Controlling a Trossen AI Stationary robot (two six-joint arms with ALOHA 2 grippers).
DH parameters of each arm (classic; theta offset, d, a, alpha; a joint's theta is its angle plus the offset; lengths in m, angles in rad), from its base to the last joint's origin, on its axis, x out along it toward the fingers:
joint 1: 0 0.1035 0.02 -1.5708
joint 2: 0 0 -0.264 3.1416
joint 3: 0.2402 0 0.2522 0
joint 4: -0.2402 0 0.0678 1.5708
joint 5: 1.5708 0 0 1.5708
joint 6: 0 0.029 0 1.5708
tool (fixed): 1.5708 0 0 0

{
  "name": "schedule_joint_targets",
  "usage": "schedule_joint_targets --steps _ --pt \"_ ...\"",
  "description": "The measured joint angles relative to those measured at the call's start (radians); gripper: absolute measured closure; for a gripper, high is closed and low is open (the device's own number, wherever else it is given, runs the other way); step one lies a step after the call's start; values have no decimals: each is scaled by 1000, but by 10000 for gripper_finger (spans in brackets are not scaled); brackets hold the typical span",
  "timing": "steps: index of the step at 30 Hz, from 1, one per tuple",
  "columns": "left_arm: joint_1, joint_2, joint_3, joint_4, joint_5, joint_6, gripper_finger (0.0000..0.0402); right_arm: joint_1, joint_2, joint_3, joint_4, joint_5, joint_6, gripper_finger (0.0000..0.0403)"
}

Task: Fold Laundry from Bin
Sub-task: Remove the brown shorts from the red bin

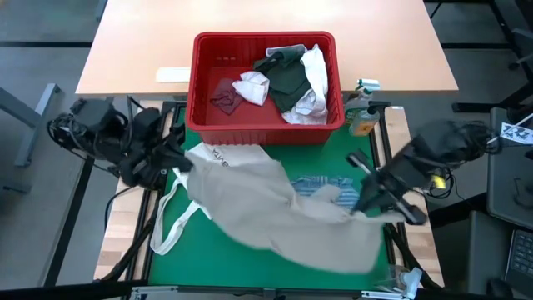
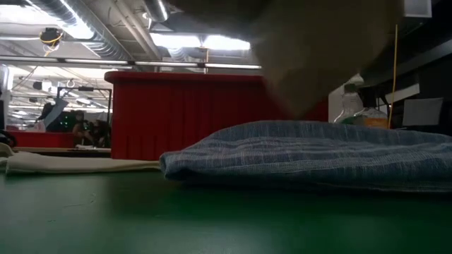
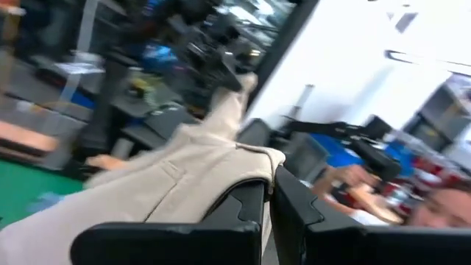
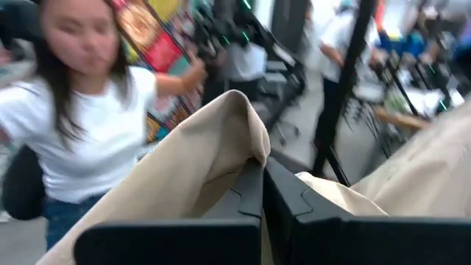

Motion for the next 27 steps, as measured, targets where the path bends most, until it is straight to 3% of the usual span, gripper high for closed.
schedule_joint_targets --steps 8,15,22,27 --pt "-189 63 0 51 -47 -43 396 131 -4 0 106 49 -1 403" --pt "-341 180 0 30 -144 -143 396 207 -1 0 39 158 19 403" --pt "-441 285 0 -52 -405 -262 396 218 28 0 -106 286 18 403" --pt "-449 293 0 -239 -612 -436 396 197 40 0 -235 409 19 403"
